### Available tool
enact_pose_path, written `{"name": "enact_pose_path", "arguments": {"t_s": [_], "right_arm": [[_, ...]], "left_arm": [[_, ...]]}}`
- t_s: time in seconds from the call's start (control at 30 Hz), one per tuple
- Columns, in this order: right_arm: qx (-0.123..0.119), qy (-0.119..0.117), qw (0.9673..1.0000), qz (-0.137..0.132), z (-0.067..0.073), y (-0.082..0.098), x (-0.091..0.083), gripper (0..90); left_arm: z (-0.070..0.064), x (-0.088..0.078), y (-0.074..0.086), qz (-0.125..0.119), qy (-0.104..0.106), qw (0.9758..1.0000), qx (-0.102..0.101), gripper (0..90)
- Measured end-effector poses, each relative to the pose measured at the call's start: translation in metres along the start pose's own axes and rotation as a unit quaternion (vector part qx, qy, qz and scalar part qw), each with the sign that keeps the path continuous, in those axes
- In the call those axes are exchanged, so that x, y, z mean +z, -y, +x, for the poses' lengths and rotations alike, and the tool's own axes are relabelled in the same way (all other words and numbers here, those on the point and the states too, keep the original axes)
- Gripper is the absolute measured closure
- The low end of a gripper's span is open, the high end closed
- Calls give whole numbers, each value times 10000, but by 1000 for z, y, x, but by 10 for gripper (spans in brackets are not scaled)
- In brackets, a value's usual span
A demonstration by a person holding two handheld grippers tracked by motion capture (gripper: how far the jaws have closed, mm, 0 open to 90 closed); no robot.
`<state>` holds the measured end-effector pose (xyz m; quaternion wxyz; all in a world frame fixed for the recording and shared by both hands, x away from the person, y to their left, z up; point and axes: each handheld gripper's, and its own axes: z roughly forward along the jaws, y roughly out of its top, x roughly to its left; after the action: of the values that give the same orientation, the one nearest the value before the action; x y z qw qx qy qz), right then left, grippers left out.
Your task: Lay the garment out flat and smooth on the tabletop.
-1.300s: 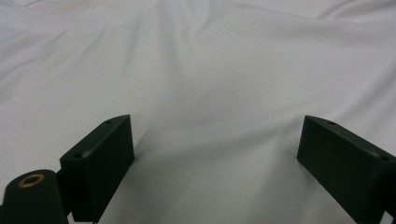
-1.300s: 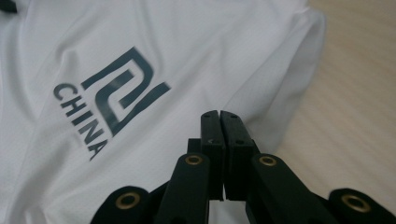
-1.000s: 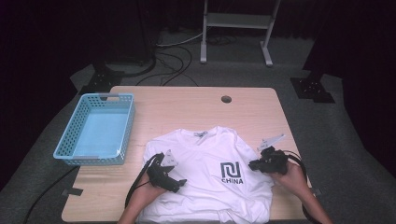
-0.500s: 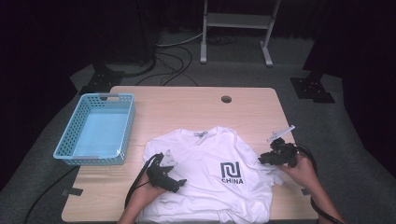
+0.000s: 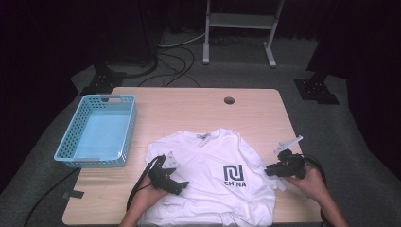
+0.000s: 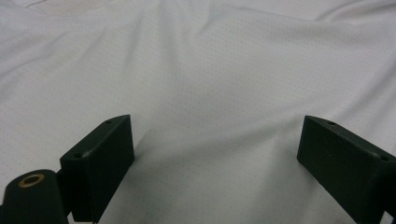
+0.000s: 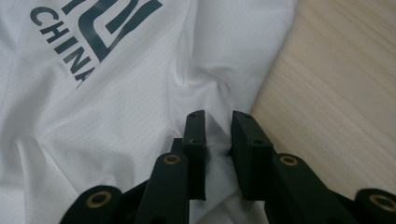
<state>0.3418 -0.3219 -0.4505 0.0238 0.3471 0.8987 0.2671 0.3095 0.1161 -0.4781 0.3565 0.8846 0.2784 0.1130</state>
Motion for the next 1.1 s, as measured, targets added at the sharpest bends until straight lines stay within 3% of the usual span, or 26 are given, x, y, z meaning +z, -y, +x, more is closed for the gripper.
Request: {"name": "enact_pose_path", "arguments": {"t_s": [0.2,0.37,0.57,0.7,0.77,0.8,0.83,0.9,1.0,1.1], "right_arm": [[76,194,9997,-101,-4,7,-9,854],[355,501,9980,-160,-17,19,-19,855],[883,807,9923,-318,-37,38,-30,871],[1073,1057,9880,-346,-45,48,-37,873],[1189,956,9872,-462,-47,51,-40,872],[1195,768,9884,-531,-47,51,-41,872],[1149,789,9888,-531,-45,50,-41,872],[1113,943,9876,-583,-44,48,-43,876],[1158,1432,9813,-553,-45,45,-45,875],[1246,1467,9800,-511,-47,42,-43,769]], "left_arm": [[0,0,0,-9,-11,10000,-27,99],[1,1,-1,-18,-18,10000,-43,99],[1,2,-1,-42,-29,10000,-78,100],[2,2,-2,-36,-37,9999,-108,101],[2,3,-2,-45,-55,9999,-131,101],[2,3,-3,-37,-65,9999,-129,101],[3,3,-3,-26,-80,9999,-127,101],[3,4,-4,-26,-117,9998,-164,102],[3,4,-5,8,-162,9997,-178,102],[2,4,-5,8,-190,9997,-159,102]]}}
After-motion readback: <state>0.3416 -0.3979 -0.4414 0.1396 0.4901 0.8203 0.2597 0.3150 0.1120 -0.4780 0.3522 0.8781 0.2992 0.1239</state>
